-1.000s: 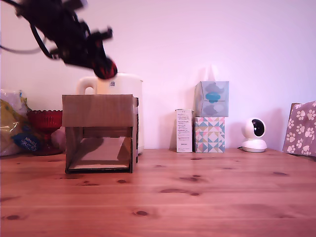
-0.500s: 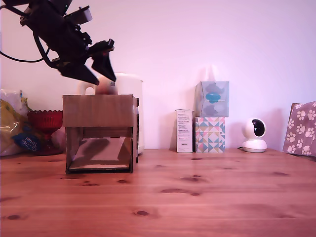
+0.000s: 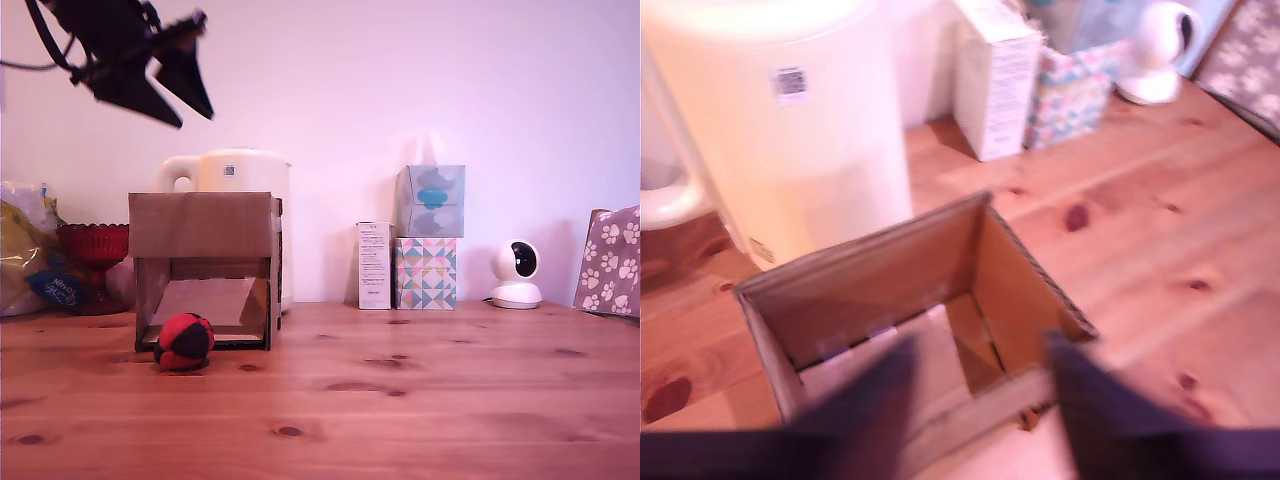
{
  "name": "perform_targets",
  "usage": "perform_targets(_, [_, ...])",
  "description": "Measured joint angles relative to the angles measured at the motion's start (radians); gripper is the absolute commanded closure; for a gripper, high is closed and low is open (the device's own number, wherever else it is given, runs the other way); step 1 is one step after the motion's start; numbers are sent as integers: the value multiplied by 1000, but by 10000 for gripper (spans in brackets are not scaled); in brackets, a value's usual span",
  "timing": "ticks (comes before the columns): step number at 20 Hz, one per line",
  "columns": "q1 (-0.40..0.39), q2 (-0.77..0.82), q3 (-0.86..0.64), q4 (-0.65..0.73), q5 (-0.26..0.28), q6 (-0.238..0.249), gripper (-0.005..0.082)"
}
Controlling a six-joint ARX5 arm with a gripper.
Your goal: Drop the footbag into the cardboard dice tower
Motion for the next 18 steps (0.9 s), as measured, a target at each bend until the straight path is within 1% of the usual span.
perform_targets(1, [0, -10, -3, 8, 6, 6, 793])
perform_targets(3, [0, -63, -76, 106, 8, 9, 793])
perform_targets(7, [-3, -275, -420, 392, 13, 10, 793])
perform_targets(11, [-3, -385, -645, 629, 31, -2, 793])
perform_targets(12, [-3, -419, -705, 664, 34, -12, 793])
perform_targets(14, [-4, -482, -818, 703, 37, -50, 793])
perform_targets(15, [-4, -507, -863, 710, 38, -55, 793])
perform_targets(18, [-8, -601, -987, 690, 9, -82, 793])
